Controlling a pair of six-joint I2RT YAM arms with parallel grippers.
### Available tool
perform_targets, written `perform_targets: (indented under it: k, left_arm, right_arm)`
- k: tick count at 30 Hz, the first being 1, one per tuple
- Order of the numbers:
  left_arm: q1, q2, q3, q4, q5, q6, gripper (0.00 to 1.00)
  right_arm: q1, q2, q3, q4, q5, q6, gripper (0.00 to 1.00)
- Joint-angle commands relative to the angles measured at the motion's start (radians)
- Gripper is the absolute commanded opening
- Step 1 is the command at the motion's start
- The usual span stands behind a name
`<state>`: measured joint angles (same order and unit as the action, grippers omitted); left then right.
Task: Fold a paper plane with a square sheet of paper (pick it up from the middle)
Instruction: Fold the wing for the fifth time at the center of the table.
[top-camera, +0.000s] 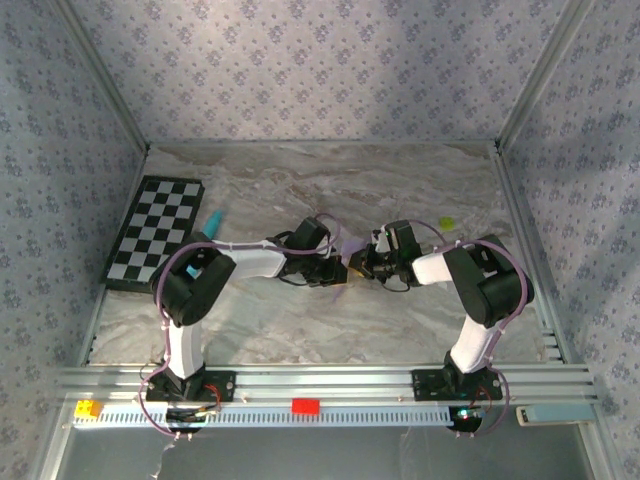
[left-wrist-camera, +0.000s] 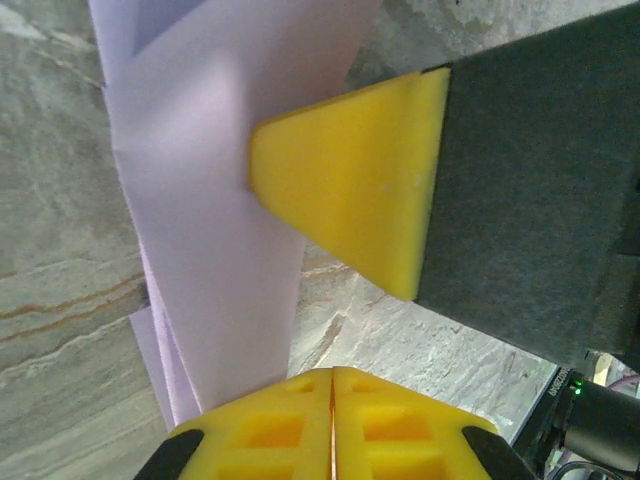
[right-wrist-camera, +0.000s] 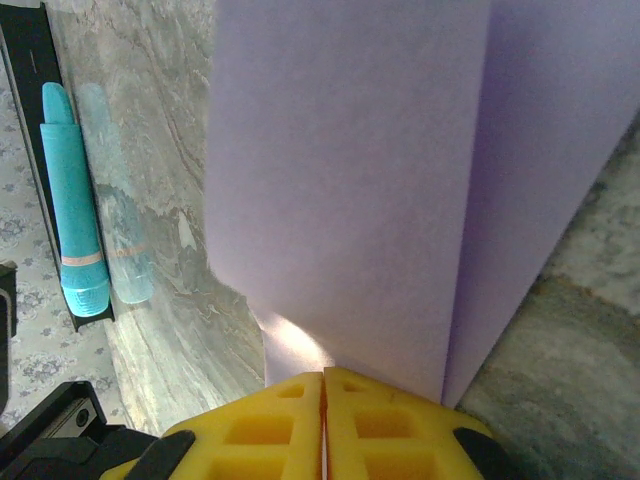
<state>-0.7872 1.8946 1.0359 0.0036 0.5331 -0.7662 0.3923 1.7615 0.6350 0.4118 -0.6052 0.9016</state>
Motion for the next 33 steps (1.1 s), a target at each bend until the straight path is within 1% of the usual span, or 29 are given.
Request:
perform_targets:
  k: [1,6,12,18,22,28,33]
  left_arm:
    - [-0.001,0.023,-0.026,-0.004,-0.018,0.023,0.08]
    - [-0.001,0.037,-0.062,0.017,-0.019,0.013,0.07]
    - [-0.001,0.030,-0.147,0.065,-0.016,-0.012,0.03]
    - [-0.004,0.027,-0.195,0.113,-0.012,-0.039,0.01]
    - [-0.009,0.030,-0.192,0.114,-0.011,-0.042,0.00]
    - [-0.009,0.032,-0.181,0.108,-0.013,-0.041,0.00]
    - [-0.009,0.032,-0.184,0.111,-0.012,-0.044,0.00]
  right_arm:
    - [-0.004,0.012,-0.028,-0.073,0.090,0.000,0.10]
    - [-0.005,0.009,-0.028,-0.074,0.089,-0.001,0.10]
    - [-0.010,-0.016,-0.022,-0.068,0.073,0.001,0.11]
    - [-0.021,-0.155,0.005,-0.125,0.086,-0.032,0.13]
    - [0.013,-0.200,0.037,-0.192,0.114,-0.076,0.14]
    - [0.109,-0.153,0.075,-0.231,0.215,-0.049,0.12]
    - [0.140,-0.087,0.093,-0.185,0.250,-0.009,0.11]
